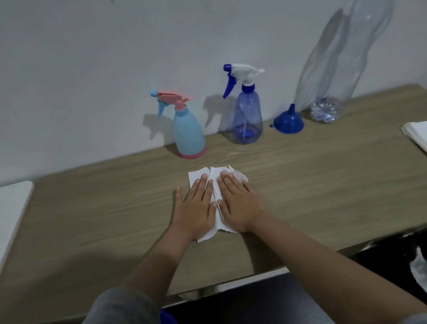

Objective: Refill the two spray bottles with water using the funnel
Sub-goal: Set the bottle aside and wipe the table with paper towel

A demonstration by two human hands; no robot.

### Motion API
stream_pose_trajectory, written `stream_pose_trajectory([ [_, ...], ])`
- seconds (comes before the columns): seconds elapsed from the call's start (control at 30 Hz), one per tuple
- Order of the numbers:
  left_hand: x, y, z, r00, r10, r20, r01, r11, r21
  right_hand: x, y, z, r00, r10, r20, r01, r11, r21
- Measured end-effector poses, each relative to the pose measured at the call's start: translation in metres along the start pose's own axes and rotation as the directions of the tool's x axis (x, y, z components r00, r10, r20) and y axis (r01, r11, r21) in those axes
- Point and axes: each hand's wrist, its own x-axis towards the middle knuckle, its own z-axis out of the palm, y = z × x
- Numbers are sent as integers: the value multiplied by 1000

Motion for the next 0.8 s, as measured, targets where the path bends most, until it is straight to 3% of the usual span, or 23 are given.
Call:
stream_pose_trajectory([
  [0.4,60,145,-3,999,16,42,-16,1000,-8,-43,141,-51,999,-42,2,42,999,-16],
  [0.8,87,271,5,990,124,64,-120,991,-66,-117,243,-91,995,74,-59,-76,997,-32],
])
